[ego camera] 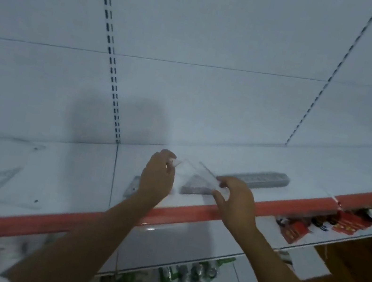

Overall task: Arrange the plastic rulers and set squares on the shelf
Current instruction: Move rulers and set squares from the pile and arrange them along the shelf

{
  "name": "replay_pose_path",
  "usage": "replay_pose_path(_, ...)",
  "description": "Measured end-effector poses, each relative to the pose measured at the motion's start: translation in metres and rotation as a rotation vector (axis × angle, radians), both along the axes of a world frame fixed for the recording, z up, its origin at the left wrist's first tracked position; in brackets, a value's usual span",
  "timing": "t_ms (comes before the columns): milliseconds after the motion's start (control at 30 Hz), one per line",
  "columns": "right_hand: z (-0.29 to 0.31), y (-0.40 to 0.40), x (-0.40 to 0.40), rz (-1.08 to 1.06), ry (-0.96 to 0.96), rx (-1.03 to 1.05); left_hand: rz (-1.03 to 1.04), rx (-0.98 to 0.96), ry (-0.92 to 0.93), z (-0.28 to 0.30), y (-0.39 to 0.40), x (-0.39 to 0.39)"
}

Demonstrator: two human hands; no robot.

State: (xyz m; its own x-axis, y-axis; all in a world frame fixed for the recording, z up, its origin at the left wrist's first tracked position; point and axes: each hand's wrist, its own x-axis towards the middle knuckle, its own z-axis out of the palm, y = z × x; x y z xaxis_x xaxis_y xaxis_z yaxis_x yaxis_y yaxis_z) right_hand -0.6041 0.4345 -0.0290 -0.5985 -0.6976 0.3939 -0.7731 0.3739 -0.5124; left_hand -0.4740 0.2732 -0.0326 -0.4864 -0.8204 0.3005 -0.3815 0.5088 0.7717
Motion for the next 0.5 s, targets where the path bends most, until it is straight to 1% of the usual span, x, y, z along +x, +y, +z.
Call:
replay_pose_path(133,-0.006,-0.049,0.009,0.214,-0.022,0.036,0.220,0.018,-0.048,-0.006,-0.025,0.042)
replay_pose_path(267,-0.019,-0.083,0.024,0.380,0.032,0.097,0.350,0.079,-0.115,-0.014,-0.028,0.080)
replay_pose_path(367,-0.024,-0.098,0.035,0.416,0.065,0.138,0.369,0.100,-0.147,-0.022,-0.020,0.100)
replay_pose_path(500,-0.027,-0.109,0.041,0.418,0.090,0.232,0.384,0.216,-0.197,-0.023,-0.011,0.107)
